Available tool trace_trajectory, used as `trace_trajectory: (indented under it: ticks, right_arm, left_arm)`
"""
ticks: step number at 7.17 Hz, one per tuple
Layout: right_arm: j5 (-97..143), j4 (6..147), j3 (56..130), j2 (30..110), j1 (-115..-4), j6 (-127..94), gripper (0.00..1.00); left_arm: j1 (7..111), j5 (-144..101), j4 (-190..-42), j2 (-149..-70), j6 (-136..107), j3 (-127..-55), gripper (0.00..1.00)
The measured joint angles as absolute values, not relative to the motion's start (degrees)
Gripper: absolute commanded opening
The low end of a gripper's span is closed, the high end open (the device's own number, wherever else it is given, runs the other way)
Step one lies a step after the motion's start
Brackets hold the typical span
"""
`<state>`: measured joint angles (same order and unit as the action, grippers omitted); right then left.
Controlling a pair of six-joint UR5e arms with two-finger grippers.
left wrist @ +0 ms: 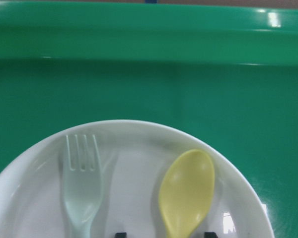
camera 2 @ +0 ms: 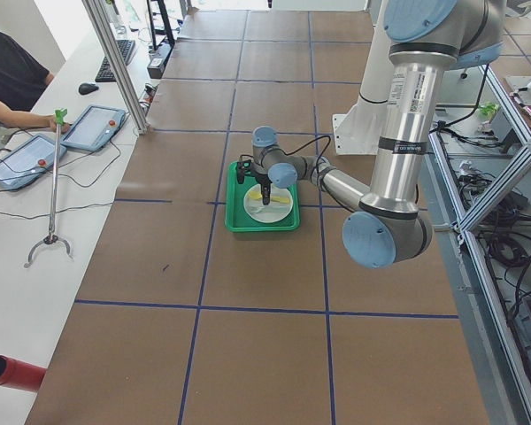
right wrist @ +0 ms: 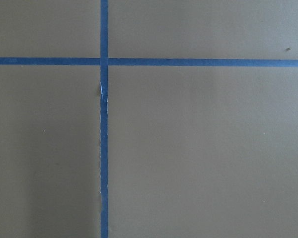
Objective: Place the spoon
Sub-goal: 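Lower the left gripper and grasp the yellow spoon's handle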
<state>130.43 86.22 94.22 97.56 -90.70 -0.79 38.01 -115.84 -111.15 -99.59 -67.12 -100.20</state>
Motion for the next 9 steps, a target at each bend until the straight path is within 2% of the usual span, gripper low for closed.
trace_trajectory:
  ticks: [1, 3, 7, 9]
  right_arm:
    - [130.4, 86.2, 94.2, 97.6, -90.7, -0.8, 1.00]
    - [130.4, 86.2, 94.2, 97.6, -90.7, -0.8, 1.00]
    - [130.4, 86.2, 94.2, 97.6, -90.7, -0.8, 1.00]
    - [130.4, 86.2, 94.2, 97.6, -90.7, -0.8, 1.00]
  left_arm:
    - [37.8, -115.8, -111.2, -99.6, -67.2, -100.2, 0.52]
    - [37.6, -115.9, -111.2, -99.6, -67.2, -100.4, 0.30]
    - [37.7, -115.9, -111.0, -99.4, -67.2, -101.3, 0.00]
    - [38.1, -115.9, -110.9, -98.7, -67.1, -102.0, 0.00]
